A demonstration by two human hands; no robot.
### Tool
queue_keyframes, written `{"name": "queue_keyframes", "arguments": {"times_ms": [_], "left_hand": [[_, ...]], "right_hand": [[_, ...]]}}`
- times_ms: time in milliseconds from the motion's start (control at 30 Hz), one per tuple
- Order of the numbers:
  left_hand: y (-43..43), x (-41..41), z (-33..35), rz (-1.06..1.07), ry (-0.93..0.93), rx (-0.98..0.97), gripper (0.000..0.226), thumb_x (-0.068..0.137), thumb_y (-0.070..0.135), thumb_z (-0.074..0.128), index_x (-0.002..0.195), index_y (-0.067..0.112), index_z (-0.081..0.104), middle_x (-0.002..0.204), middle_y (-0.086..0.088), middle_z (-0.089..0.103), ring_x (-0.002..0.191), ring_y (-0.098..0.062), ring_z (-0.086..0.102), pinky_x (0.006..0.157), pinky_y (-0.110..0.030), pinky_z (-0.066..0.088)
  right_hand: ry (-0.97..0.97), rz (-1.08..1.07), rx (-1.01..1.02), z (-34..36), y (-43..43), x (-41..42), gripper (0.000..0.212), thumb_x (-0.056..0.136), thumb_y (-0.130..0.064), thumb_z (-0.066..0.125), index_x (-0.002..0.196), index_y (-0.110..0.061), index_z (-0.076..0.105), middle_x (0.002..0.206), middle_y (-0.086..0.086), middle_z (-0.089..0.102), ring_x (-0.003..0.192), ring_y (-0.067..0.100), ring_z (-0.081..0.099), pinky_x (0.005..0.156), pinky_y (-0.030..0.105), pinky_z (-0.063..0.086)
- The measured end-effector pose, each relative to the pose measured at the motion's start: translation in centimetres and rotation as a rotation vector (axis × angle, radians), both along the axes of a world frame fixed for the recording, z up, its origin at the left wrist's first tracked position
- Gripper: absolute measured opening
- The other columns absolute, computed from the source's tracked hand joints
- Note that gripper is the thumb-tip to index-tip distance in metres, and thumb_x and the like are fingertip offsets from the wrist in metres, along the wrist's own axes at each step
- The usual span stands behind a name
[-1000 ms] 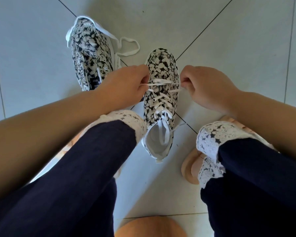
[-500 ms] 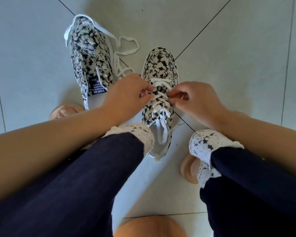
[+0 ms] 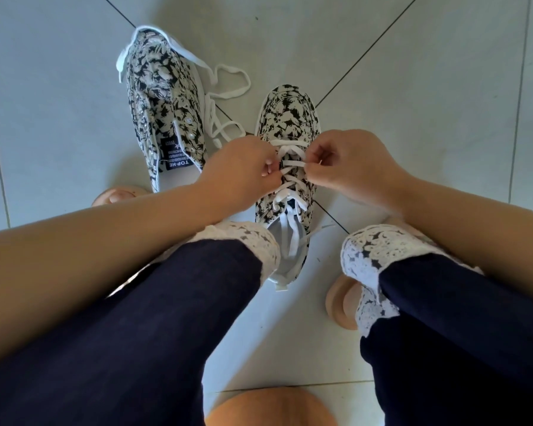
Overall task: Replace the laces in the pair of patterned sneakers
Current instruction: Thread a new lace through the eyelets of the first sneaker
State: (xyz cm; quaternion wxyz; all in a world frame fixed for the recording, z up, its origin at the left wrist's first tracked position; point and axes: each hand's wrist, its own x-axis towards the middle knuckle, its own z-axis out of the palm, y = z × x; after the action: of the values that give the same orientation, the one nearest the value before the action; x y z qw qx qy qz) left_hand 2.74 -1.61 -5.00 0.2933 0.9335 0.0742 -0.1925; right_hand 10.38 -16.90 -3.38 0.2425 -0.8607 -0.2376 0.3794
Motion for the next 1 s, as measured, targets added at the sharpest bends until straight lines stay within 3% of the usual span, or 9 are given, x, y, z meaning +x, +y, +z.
{"name": "queue_keyframes", "arguments": {"times_ms": [67, 133, 267, 433, 567, 767, 867, 967, 1000], "left_hand": [[0.6, -0.2, 0.2, 0.03, -0.016, -0.061, 0.016, 0.089, 0.025, 0.056, 0.087, 0.012, 0.065, 0.072, 0.009, 0.051, 0.064, 0.0, 0.044, 0.066, -0.009, 0.037], [0.9, -0.6, 0.5, 0.098, -0.035, -0.108, 0.012, 0.087, 0.023, 0.058, 0.083, 0.013, 0.065, 0.067, 0.015, 0.048, 0.058, 0.004, 0.04, 0.059, -0.003, 0.037], [0.4, -1.2, 0.7, 0.312, 0.032, -0.336, 0.004, 0.083, 0.019, 0.063, 0.084, 0.016, 0.065, 0.066, 0.012, 0.062, 0.045, 0.001, 0.042, 0.052, -0.007, 0.04], [0.5, -0.8, 0.8, 0.41, 0.193, -0.555, 0.008, 0.086, 0.01, 0.06, 0.08, 0.007, 0.054, 0.057, 0.0, 0.045, 0.039, 0.004, 0.043, 0.049, -0.008, 0.042], [2.0, -0.6, 0.5, 0.193, 0.192, -0.313, 0.016, 0.085, 0.011, 0.056, 0.073, 0.018, 0.048, 0.062, 0.008, 0.046, 0.051, 0.002, 0.039, 0.055, -0.011, 0.041], [1.6, -0.8, 1.3, 0.044, 0.11, -0.151, 0.024, 0.081, 0.012, 0.052, 0.065, 0.022, 0.039, 0.06, 0.006, 0.043, 0.054, -0.007, 0.036, 0.053, -0.016, 0.032], [1.7, -1.0, 1.2, 0.014, 0.11, -0.169, 0.012, 0.084, 0.02, 0.059, 0.081, 0.02, 0.048, 0.067, 0.009, 0.046, 0.057, -0.005, 0.04, 0.055, -0.013, 0.033], [1.3, -0.7, 0.4, -0.087, 0.128, -0.107, 0.029, 0.089, 0.03, 0.056, 0.116, 0.02, 0.055, 0.088, 0.01, 0.056, 0.068, -0.005, 0.044, 0.071, -0.017, 0.037], [1.2, -0.5, 0.4, -0.119, 0.12, -0.069, 0.029, 0.09, 0.031, 0.053, 0.117, 0.02, 0.056, 0.09, 0.01, 0.056, 0.071, -0.005, 0.043, 0.075, -0.02, 0.036]], "right_hand": [[0.075, -0.087, 0.024, 0.1, -0.4, 0.2, 0.002, 0.082, -0.014, 0.061, 0.08, -0.015, 0.061, 0.066, -0.01, 0.058, 0.056, -0.001, 0.05, 0.051, 0.001, 0.035], [0.177, -0.216, 0.064, -0.1, -0.8, 0.2, 0.008, 0.084, -0.009, 0.057, 0.078, -0.015, 0.058, 0.063, -0.007, 0.062, 0.058, -0.003, 0.059, 0.05, 0.001, 0.035], [0.322, -0.336, 0.103, -0.2, -1.4, 0.1, 0.016, 0.085, -0.003, 0.053, 0.076, -0.015, 0.052, 0.061, -0.002, 0.057, 0.053, 0.008, 0.048, 0.056, 0.018, 0.038], [0.455, -0.379, 0.175, -0.2, -1.9, 0.2, 0.022, 0.086, 0.007, 0.046, 0.08, -0.014, 0.051, 0.061, -0.003, 0.049, 0.044, 0.003, 0.038, 0.049, 0.016, 0.032], [0.417, -0.408, 0.212, -0.4, -2.9, 1.0, 0.029, 0.082, 0.012, 0.043, 0.082, -0.015, 0.053, 0.065, 0.002, 0.048, 0.047, 0.004, 0.038, 0.05, 0.019, 0.03], [0.206, -0.231, 0.035, 0.1, -2.9, 1.3, 0.03, 0.087, -0.001, 0.038, 0.08, -0.025, 0.053, 0.065, -0.006, 0.046, 0.055, 0.011, 0.036, 0.052, 0.025, 0.031], [0.211, -0.173, -0.014, 0.1, -3.1, 1.1, 0.024, 0.087, -0.002, 0.044, 0.086, -0.025, 0.054, 0.066, -0.003, 0.05, 0.058, 0.013, 0.04, 0.056, 0.027, 0.034], [0.225, -0.108, 0.001, 0.1, -3.1, 0.4, 0.013, 0.088, -0.015, 0.056, 0.098, -0.024, 0.058, 0.076, -0.001, 0.057, 0.069, 0.014, 0.05, 0.068, 0.03, 0.043], [0.216, -0.068, -0.003, 0.1, -3.0, 0.2, 0.012, 0.088, -0.022, 0.058, 0.1, -0.023, 0.058, 0.078, -0.001, 0.059, 0.07, 0.013, 0.051, 0.068, 0.027, 0.043]]}}
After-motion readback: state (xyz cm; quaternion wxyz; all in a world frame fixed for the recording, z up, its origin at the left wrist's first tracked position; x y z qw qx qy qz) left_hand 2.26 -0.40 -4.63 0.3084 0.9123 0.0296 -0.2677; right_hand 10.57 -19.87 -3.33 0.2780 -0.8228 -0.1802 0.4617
